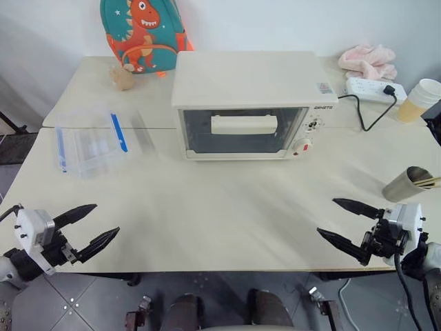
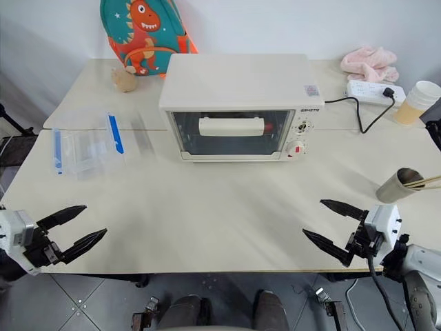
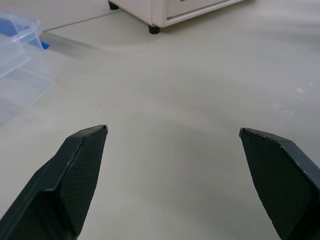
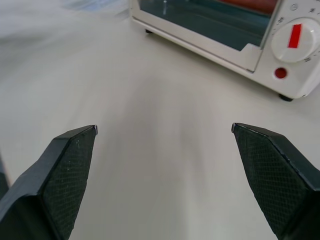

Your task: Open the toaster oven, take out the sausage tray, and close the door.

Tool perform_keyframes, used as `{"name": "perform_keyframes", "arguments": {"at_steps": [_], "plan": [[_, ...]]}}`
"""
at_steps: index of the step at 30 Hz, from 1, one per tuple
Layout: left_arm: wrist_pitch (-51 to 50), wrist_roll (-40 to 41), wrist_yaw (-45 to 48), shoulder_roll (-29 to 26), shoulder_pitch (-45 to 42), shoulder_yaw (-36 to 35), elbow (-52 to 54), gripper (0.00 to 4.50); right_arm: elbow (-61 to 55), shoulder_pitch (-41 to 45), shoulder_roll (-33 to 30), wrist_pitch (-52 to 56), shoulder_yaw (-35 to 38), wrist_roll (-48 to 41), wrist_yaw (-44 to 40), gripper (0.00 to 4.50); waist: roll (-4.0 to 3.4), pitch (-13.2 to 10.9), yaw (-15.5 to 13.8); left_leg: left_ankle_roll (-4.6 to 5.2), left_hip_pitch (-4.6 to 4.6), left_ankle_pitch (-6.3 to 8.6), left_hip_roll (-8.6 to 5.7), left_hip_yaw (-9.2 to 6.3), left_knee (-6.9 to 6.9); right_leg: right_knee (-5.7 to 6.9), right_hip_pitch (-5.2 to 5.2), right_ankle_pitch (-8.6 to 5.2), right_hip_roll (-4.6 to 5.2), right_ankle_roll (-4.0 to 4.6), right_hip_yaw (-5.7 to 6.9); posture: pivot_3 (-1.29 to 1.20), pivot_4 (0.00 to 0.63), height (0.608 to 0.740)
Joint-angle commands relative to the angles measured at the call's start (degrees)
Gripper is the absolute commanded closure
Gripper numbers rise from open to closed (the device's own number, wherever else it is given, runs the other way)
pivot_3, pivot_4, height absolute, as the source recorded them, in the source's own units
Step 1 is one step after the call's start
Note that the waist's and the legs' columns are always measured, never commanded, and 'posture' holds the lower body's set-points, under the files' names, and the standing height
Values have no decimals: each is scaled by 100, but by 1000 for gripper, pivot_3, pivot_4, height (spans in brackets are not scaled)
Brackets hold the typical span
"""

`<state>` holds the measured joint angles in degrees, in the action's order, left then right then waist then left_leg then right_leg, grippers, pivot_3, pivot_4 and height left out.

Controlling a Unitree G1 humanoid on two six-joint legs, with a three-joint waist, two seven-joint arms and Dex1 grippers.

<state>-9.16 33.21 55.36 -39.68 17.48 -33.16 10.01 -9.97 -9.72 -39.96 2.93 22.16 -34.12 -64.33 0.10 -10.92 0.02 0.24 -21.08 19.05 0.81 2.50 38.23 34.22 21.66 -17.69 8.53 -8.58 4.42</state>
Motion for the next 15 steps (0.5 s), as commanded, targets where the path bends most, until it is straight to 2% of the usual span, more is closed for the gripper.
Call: {"name": "perform_keyframes", "arguments": {"at_steps": [1, 5, 8, 11, 15], "plan": [[102, 16, -23, -33, -169, -46, 39, 14, 8, 375, 58, 74, -180, -61, 67, 0, 1, 1, 3, 0, 0, 0, 0, 0, 0, 1, 0, 0, 0, 0, 0, 0, 150, 740], [-611, 986, 11, 82, -277, -332, 162, 14, -108, 1249, 93, 873, -472, -509, 398, 0, 0, 0, 28, -2, 4, -1, 6, 0, 3, 16, 2, 0, 1, 0, 0, 0, 150, 740], [-951, 1669, -7, 186, -501, -533, 106, 14, 43, 2212, 161, 1518, -754, -779, 601, 0, -1, -1, 30, -5, 4, 1, 9, -3, 4, 25, 8, 0, 1, 0, 2, 0, 150, 740], [-1170, 1854, -158, 304, -551, -303, 488, 14, 361, 3069, 230, 1925, -1110, -751, 546, 0, -2, -1, 26, -5, 0, 1, 7, -4, 10, 30, 12, 0, 3, 0, 3, 0, 150, 740], [-1281, 1869, -210, 388, -682, -21, 771, 14, 765, 3771, 406, 2103, -1404, -607, 543, 0, 3, 2, -17, -6, -9, 2, 2, -22, 11, 38, 13, 2, 2, -3, 12, 0, 150, 740]]}}
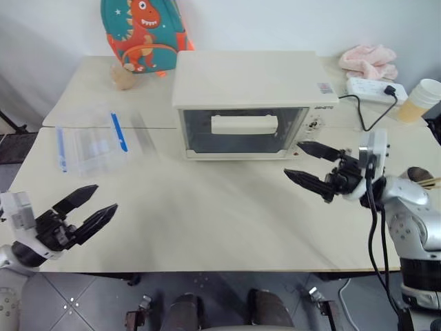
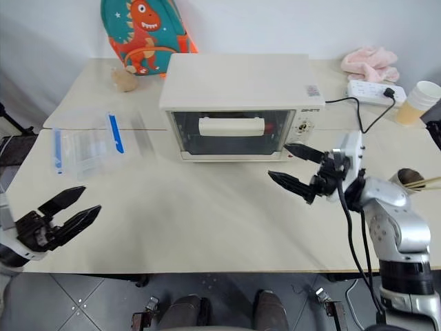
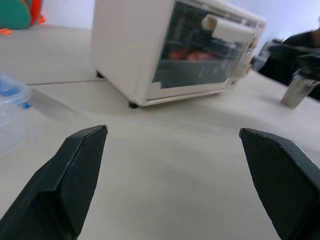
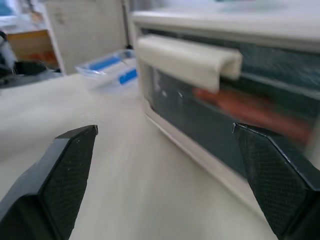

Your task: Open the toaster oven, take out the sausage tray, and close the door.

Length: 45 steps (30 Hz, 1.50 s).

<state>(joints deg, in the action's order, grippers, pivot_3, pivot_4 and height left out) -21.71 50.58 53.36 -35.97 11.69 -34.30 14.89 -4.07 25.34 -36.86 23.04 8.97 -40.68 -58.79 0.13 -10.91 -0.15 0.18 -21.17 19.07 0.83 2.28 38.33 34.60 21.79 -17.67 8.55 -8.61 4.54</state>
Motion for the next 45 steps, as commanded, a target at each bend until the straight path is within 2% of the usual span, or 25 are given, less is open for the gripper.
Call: {"name": "perform_keyframes", "arguments": {"at_steps": [1, 8, 25, 30, 35, 39, 42, 45], "plan": [[-33, 115, -5, 26, -124, 147, 306, 14, 255, 382, 136, 100, -146, 89, -46, 0, 0, 0, 1, 0, -2, 1, -3, 0, 0, 3, 1, 0, 0, 0, 3, 0, 150, 740], [82, -44, 26, 107, -128, 383, 423, 14, 765, 973, 468, -119, -389, 380, -325, 0, 0, 0, 35, -3, -6, 3, -17, 17, -5, 10, 21, 0, -5, 0, 9, 0, 150, 740], [289, -233, 3, 254, -285, 588, 245, 14, 642, 977, 790, -815, -294, 586, -682, 0, 0, 0, 37, -5, -8, 5, -15, 56, -2, 14, 30, 0, -6, 0, 6, 0, 150, 740], [280, -236, 13, 231, -457, 622, 123, 14, -40, 460, 529, -1223, -535, 776, -1278, 0, 0, 0, 28, -8, -16, 6, -15, 59, -8, 33, 57, 0, -5, 0, 3, 0, 150, 740], [372, -449, 138, 47, -715, 684, -57, 14, -702, -358, 362, -1668, -672, 1096, -1326, 0, 1, 0, 40, -11, -21, 8, -14, 92, -12, 36, 66, 0, -7, 0, 7, 0, 150, 740], [-15, -195, 82, -140, -1239, 865, -37, 14, -716, -760, 399, -2251, -723, 1488, -1200, 0, 1, 0, 30, -12, -18, 8, -11, 108, -7, 36, 68, 0, -7, 0, 6, 0, 150, 740], [-250, -72, -78, -86, -1859, 1034, -220, 588, -661, -829, 475, -2396, -718, 1572, -1042, 0, 1, -1, 29, -11, -17, 8, -11, 113, -2, 37, 66, 0, -6, 0, 2, 0, 150, 740], [-209, -280, -424, 154, -2753, 1266, -743, 1478, -530, -793, 516, -2553, -720, 1664, -943, 0, 3, -1, 10, -12, -14, 8, -9, 112, 2, 45, 66, 0, -8, 0, 2, 0, 150, 740]]}}
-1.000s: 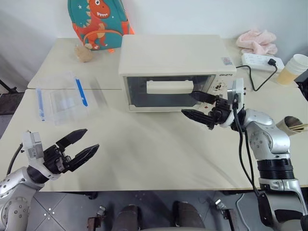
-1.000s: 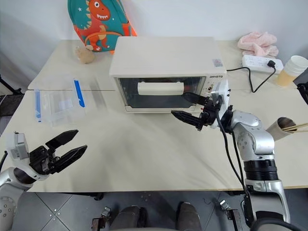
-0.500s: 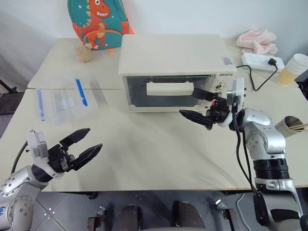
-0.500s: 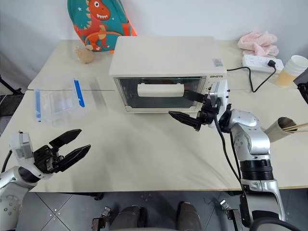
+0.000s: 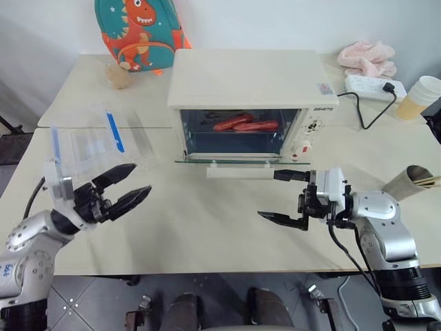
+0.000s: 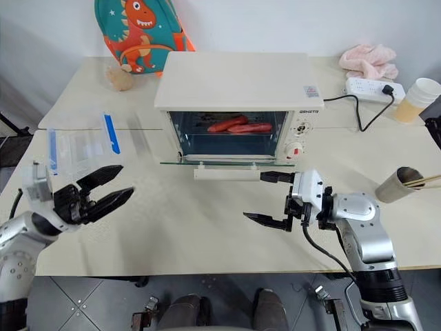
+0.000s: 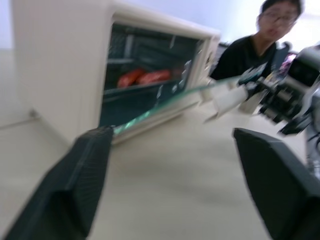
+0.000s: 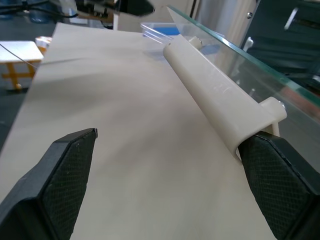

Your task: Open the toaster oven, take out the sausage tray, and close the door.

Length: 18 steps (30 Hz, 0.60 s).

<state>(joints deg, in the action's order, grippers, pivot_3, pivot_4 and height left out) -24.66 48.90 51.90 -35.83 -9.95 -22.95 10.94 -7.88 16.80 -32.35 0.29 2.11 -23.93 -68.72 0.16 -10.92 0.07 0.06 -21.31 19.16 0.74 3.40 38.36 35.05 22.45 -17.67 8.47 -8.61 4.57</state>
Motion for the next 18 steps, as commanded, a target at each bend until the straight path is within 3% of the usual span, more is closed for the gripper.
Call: {"name": "perform_keyframes", "arguments": {"at_steps": [1, 9, 18], "plan": [[92, -205, -347, 214, -867, 245, -507, 1799, -91, 88, 71, -333, -38, 21, 68, 0, 1, 0, -6, 0, 0, 0, 0, -1, 8, 4, 0, 0, -1, 0, 1, 0, 150, 740], [505, -1131, -373, 790, -2234, 1129, -1676, 4402, 155, 185, 41, -601, -121, 110, 31, 0, 3, 1, 16, 0, 0, 1, -2, 6, 8, 4, 2, 0, -3, -1, 5, 0, 150, 740], [650, -1611, -301, 1189, -2452, 1588, -1983, 4483, 103, 50, -70, -573, -38, 91, 148, 0, 6, 0, 3, 1, -4, 1, 1, 9, 32, 9, 0, 0, -3, -1, 6, 0, 150, 740]]}}
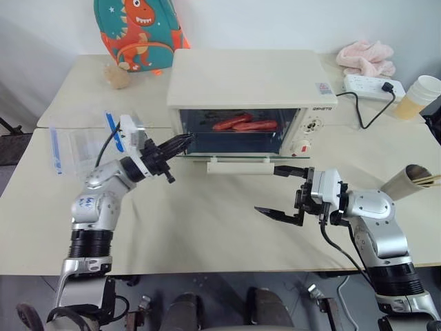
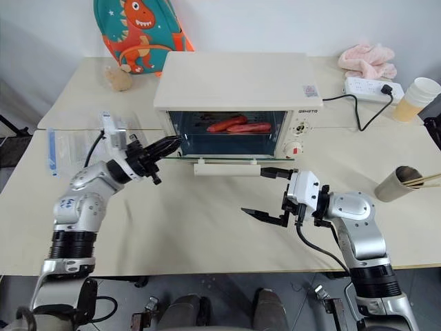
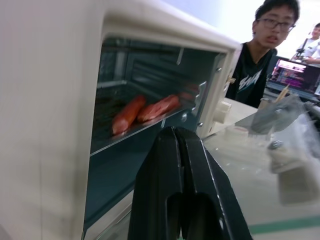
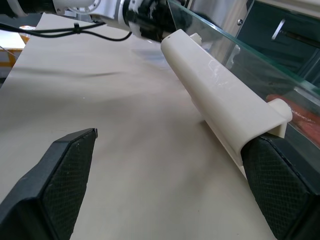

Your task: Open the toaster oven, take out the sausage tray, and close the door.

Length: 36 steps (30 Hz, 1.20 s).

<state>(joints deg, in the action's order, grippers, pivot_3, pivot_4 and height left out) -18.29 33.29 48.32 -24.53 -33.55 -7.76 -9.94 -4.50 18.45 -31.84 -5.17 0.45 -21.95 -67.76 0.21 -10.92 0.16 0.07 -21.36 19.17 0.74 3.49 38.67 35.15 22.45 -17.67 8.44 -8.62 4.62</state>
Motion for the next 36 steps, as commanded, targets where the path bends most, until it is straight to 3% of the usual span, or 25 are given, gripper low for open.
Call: {"name": "perform_keyframes", "arguments": {"at_steps": [1, 8, 14, 18, 21, 24, 29, 36], "plan": [[21, -74, 86, 68, -95, 88, 94, 4483, -259, -189, -172, -1, 185, -106, 84, 0, 0, 0, -11, 0, 0, 0, 0, 0, 2, 2, 0, 0, 0, 0, 0, 0, 150, 740], [-210, 52, 237, 12, -42, 19, 151, 4483, -463, -1087, -663, -23, 920, -197, 317, 0, 5, -3, -143, 11, -15, 7, -2, -2, 34, 1, -3, 1, 2, -1, 0, 0, 150, 740], [-252, -178, 628, -173, 215, 309, 181, 4483, -60, -2840, -1071, -663, 2290, -100, 223, 0, 9, -2, -182, 17, -14, 11, -3, 3, 38, -8, -12, 1, 3, -2, 0, 0, 150, 740], [-196, -351, 786, -222, 393, 485, 188, 4483, 221, -2770, -1241, -723, 2698, -153, 461, 0, 9, -3, -103, 23, 14, 14, -3, 29, 39, -21, -32, 1, 4, -1, -17, 0, 150, 740], [-25, -583, 892, -270, 607, 658, 170, 4483, 146, -2155, -1390, -564, 2678, -202, 696, 0, 9, -3, -3, 20, 26, 11, 8, 27, 39, -13, -35, 7, 1, 9, -19, 0, 150, 740], [149, -706, 816, -229, 874, 634, 130, 4483, -390, -1476, -1425, -244, 2130, -111, 891, 0, 8, -2, 14, 15, 27, 8, 13, 25, 39, -5, -28, 9, -1, 12, -21, 0, 150, 740], [306, -622, 793, -187, 1151, 449, 278, 4483, -1182, -575, -944, 433, 888, 321, 1537, 0, 9, -2, -25, 14, 8, 7, 11, 23, 45, 21, -4, 9, 4, 12, -19, 0, 150, 740], [280, 155, 979, -302, 1878, -309, 1169, 4483, -472, 890, -9, 655, -914, 2691, 2992, 0, 10, -2, 11, 14, -3, 8, 9, 17, 48, 32, 14, 9, 11, 12, -19, 0, 150, 740]]}}
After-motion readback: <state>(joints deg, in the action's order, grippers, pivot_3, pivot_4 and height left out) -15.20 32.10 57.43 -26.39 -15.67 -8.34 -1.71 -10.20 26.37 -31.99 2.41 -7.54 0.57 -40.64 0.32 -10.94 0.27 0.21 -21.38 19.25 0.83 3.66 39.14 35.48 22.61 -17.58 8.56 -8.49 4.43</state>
